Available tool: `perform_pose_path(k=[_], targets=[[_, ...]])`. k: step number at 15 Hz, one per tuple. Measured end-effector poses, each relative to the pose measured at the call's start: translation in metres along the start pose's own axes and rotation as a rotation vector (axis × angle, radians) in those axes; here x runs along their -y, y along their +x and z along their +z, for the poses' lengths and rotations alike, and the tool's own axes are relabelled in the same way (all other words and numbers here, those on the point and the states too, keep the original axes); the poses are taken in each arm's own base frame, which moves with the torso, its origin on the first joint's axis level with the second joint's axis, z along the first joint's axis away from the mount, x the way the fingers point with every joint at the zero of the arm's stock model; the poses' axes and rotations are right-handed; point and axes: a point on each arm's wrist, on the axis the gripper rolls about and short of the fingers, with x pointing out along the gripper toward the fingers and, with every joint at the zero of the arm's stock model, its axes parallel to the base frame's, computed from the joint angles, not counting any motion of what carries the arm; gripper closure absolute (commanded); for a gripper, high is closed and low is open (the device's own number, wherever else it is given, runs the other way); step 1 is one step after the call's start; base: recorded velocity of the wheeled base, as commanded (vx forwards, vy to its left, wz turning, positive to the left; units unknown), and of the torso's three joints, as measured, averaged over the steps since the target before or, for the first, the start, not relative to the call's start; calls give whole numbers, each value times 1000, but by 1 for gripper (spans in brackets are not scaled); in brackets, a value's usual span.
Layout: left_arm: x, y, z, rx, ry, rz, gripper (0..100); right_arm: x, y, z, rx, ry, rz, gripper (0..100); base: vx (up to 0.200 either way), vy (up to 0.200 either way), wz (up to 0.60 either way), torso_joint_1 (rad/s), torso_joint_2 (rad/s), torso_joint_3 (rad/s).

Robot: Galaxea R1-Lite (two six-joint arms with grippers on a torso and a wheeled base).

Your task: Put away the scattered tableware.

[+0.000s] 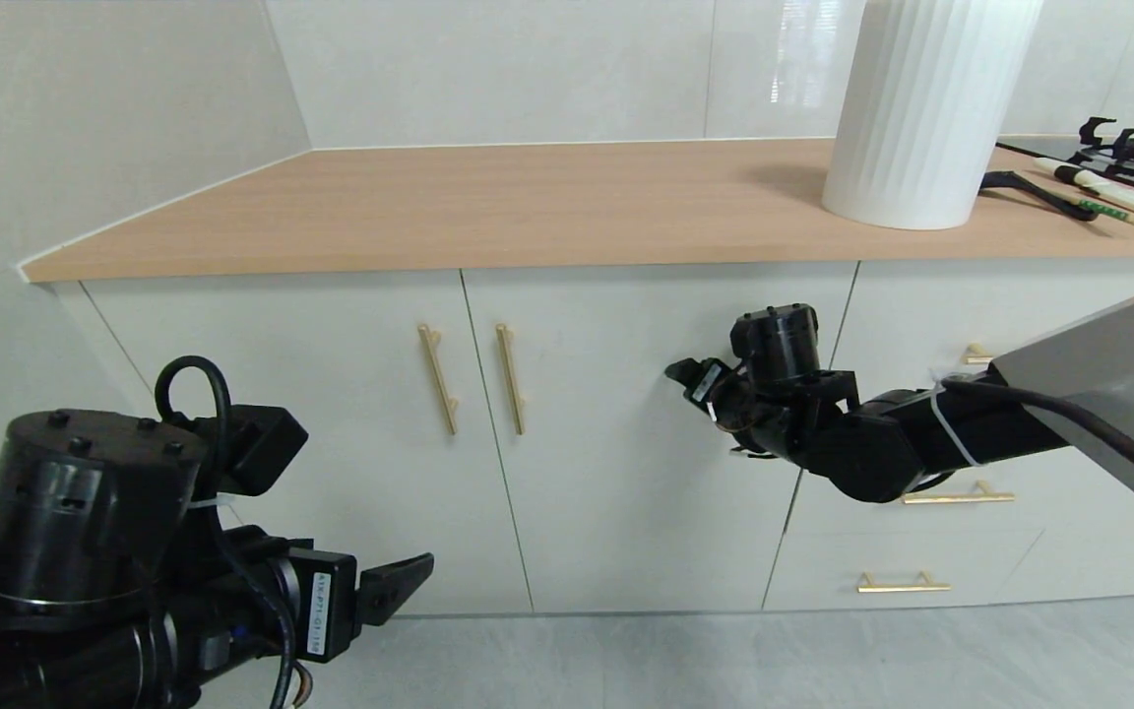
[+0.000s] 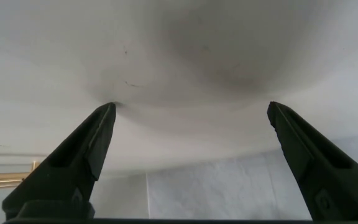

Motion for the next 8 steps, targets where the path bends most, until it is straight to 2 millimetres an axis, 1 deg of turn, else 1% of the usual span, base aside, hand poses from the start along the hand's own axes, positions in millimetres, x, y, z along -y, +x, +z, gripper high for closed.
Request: perform_pose_path(k=[2,3,5,8], targets=[[0,0,0,1,1,0,0,1,-12,2,-28,-1,22,0,0,0,0,0,0,0],[0,-1,0,4,1,0,0,-2,-22,4,-49,-10,42,0,0,0,0,0,0,0],[-3,-6,1,22,-6,3,0,-9,-53,13,-56,-44,90,0,0,0,0,0,0,0],[-11,-25,6,100,-39,2,0,-14,-113,38,-6,-111,150,0,0,0,0,0,0,0]])
